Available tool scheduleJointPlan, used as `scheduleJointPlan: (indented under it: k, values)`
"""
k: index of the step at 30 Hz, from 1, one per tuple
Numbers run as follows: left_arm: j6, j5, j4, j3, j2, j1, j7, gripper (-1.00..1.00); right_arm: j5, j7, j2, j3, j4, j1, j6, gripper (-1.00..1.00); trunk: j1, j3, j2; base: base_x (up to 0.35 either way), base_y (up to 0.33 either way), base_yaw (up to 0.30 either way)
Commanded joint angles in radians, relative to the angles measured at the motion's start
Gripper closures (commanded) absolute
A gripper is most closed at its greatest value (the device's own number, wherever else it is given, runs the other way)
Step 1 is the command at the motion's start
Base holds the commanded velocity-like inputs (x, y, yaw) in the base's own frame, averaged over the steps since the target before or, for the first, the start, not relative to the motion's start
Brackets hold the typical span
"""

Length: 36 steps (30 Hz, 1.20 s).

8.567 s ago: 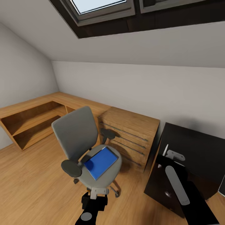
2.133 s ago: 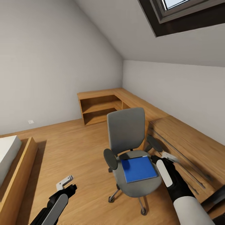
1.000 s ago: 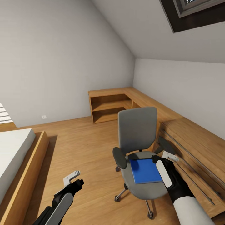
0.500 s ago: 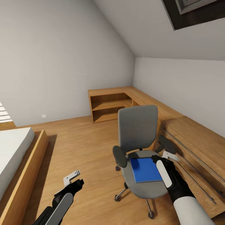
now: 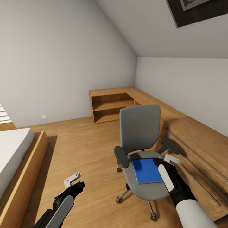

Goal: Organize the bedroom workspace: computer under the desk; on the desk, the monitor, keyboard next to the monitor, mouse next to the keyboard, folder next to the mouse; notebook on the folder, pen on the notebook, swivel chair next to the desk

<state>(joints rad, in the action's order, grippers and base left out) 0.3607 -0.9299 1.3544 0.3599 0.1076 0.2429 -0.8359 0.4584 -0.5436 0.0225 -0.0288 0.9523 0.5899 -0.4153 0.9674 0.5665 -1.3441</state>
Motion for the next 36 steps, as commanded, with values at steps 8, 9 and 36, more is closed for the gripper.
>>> scheduleJointPlan:
  k: [8,9,36]
  values:
    - [0.003,-0.004,0.002,0.002,0.001,0.001,-0.008,-1.00,-0.076,0.137,0.002,0.001,-0.238,0.035,0.232,-1.00,0.031,0.026,-0.057,0.000,0.000,0.000]
    - [0.003,-0.004,0.002,0.002,0.001,0.001,-0.008,-1.00,-0.086,0.143,0.002,0.002,-0.284,0.061,0.279,-1.00,0.035,0.029,-0.064,0.000,0.000,0.000]
    - [0.003,0.109,0.237,0.033,0.004,-0.129,-0.005,-1.00,-0.132,0.237,0.002,-0.001,-0.763,0.294,0.638,-1.00,0.100,0.083,-0.183,0.000,0.000,0.000]
